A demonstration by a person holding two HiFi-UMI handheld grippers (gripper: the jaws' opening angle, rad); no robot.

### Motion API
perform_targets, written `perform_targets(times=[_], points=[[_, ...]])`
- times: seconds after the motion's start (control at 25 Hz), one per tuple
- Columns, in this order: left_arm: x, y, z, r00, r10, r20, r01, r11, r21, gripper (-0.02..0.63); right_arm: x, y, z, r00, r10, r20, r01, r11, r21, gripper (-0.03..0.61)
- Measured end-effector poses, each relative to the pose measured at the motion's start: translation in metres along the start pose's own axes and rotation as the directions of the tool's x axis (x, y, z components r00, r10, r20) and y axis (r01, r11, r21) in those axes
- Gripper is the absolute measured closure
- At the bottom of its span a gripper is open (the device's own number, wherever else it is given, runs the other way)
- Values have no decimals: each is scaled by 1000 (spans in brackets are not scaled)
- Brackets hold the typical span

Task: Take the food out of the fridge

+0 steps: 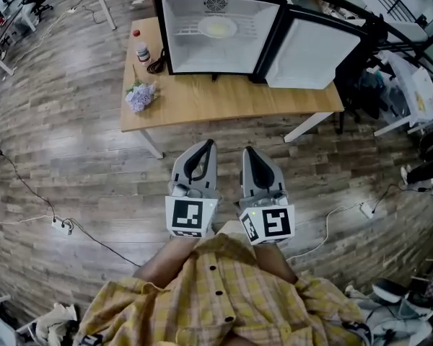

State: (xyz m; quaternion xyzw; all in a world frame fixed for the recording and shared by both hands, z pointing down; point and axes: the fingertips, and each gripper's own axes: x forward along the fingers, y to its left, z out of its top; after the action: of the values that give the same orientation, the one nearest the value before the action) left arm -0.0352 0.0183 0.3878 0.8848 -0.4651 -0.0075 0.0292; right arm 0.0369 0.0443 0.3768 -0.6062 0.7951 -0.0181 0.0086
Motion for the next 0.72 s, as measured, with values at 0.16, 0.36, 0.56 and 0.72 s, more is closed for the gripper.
perform_targets(times=[0.16,0.36,0.56,0.72], points=[[8,5,-8,1000,-12,-19,11,1000,-3,606,11,-4,-5,1000,-8,-19,8,1000,6,571],[24,21,-11,1000,9,-20,-9,1000,-9,606,36,-7,-13,999,6,-33,-6,1000,6,571],[53,41,-5,1000,27,-14,-27,1000,-1,606,76,-20,-6,999,38,-10,-38,999,24,571],[83,59,0,999,43,-5,-42,999,21,606,111,-31,2,999,54,-2,-54,999,-9,571]])
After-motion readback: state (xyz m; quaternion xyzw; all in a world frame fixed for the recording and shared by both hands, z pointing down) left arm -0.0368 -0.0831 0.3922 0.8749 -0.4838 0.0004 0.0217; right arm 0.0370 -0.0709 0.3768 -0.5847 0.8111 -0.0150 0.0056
